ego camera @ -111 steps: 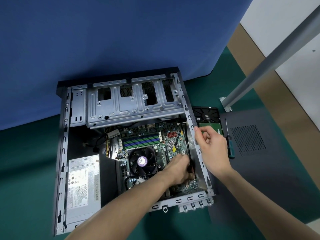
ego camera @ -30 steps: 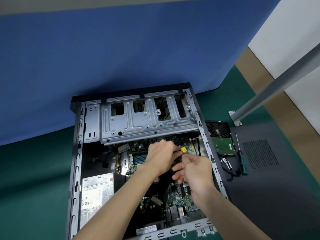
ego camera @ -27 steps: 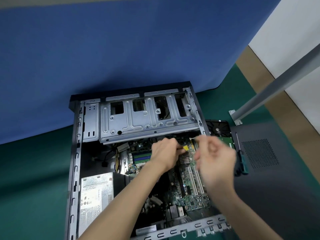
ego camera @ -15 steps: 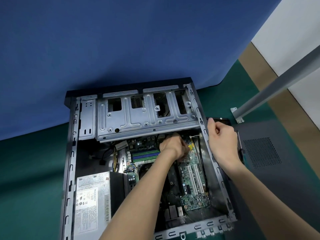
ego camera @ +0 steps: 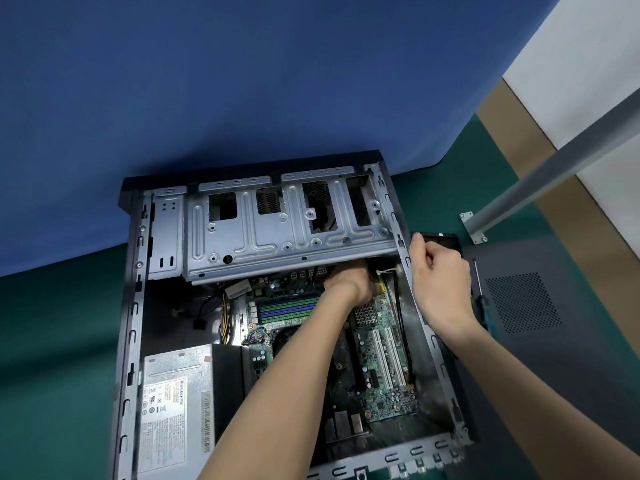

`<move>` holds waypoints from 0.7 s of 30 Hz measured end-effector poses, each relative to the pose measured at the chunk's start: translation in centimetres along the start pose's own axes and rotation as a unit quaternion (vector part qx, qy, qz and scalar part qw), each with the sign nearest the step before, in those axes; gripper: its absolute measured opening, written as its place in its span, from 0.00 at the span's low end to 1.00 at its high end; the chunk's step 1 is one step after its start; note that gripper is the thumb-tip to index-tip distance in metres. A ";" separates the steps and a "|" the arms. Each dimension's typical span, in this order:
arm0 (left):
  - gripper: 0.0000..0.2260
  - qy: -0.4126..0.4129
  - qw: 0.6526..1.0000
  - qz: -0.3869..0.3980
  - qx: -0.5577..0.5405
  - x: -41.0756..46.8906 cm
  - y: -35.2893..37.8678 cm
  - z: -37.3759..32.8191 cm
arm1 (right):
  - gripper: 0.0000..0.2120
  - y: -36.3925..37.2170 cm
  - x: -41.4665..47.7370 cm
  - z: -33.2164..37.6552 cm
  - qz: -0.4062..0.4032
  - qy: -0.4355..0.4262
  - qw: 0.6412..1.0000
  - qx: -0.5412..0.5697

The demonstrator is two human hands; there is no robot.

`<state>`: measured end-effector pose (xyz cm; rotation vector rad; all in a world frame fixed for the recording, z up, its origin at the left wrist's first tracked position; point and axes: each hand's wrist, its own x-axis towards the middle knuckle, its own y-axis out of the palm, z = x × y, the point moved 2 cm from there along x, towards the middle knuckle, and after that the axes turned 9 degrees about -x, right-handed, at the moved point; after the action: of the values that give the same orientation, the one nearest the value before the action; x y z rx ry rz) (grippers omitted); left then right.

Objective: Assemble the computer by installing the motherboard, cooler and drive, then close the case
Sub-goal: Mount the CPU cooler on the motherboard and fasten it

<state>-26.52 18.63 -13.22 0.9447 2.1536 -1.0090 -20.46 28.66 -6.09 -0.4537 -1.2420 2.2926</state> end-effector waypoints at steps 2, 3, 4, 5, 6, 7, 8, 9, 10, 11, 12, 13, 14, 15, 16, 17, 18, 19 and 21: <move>0.19 -0.008 1.000 0.012 -0.009 0.0 0.0 -0.1 | 0.25 0.0 0.0 -0.1 -0.004 -0.002 1.000 -0.003; 0.19 -0.009 1.000 0.016 -0.006 0.2 0.0 -0.2 | 0.25 0.0 0.0 -0.1 -0.006 -0.004 1.000 -0.005; 0.20 -0.009 1.000 0.019 -0.003 0.3 0.1 -0.1 | 0.25 0.0 0.0 -0.1 -0.008 -0.006 1.000 -0.007; 0.20 -0.008 1.000 0.019 -0.004 0.3 0.1 -0.1 | 0.25 0.0 0.0 -0.1 -0.008 -0.007 1.000 -0.007; 0.20 -0.006 1.000 0.017 -0.007 0.4 0.1 0.0 | 0.25 0.0 -0.1 -0.1 -0.008 -0.008 1.000 -0.007; 0.21 -0.003 1.000 0.016 -0.009 0.4 0.2 0.1 | 0.25 0.0 -0.1 -0.1 -0.008 -0.010 1.000 -0.008; 0.21 -0.002 1.000 0.017 -0.009 0.5 0.2 0.2 | 0.25 0.0 -0.1 -0.1 -0.007 -0.010 1.000 -0.007; 0.20 -0.003 1.000 0.017 -0.010 0.6 0.3 0.3 | 0.25 0.0 -0.1 -0.1 -0.007 -0.009 1.000 -0.005; 0.20 -0.003 1.000 0.015 -0.015 0.6 0.3 0.4 | 0.25 0.0 0.0 -0.1 -0.007 -0.008 1.000 -0.004; 0.19 -0.001 1.000 0.012 -0.024 0.7 0.3 0.4 | 0.25 0.0 0.0 -0.1 -0.007 -0.008 1.000 -0.004; 0.18 0.002 0.999 0.010 -0.034 0.8 0.3 0.4 | 0.25 0.0 0.0 -0.1 -0.007 -0.007 1.000 -0.005; 0.17 0.006 0.999 0.011 -0.043 0.8 0.3 0.4 | 0.25 0.0 -0.1 -0.1 -0.008 -0.008 1.000 -0.005; 0.17 0.008 0.999 0.012 -0.047 0.8 0.3 0.2 | 0.25 0.0 -0.1 -0.1 -0.008 -0.009 1.000 -0.004; 0.17 0.010 0.999 0.013 -0.043 0.8 0.3 0.0 | 0.25 0.0 -0.1 -0.1 -0.008 -0.009 1.000 -0.004; 0.18 0.012 0.999 0.013 -0.031 0.7 0.3 -0.3 | 0.25 0.0 -0.1 -0.1 -0.008 -0.009 1.000 -0.005; 0.19 0.016 1.000 0.011 -0.015 0.6 0.3 -0.5 | 0.25 0.0 -0.1 -0.1 -0.007 -0.009 1.000 -0.009; 0.20 0.020 1.000 0.011 -0.001 0.7 0.3 -0.7 | 0.25 0.0 -0.1 -0.1 -0.006 -0.010 1.000 -0.011; 0.20 0.022 1.000 0.013 0.009 0.7 0.3 -0.8 | 0.25 0.0 -0.1 -0.1 -0.006 -0.011 1.000 -0.013; 0.22 0.012 1.000 0.018 0.021 0.8 0.2 -0.7 | 0.25 0.0 -0.1 -0.1 -0.006 -0.011 1.000 -0.012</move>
<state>-27.02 19.60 -13.49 1.0164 2.1340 -1.0339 -20.34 28.67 -6.07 -0.4288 -1.2804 2.2808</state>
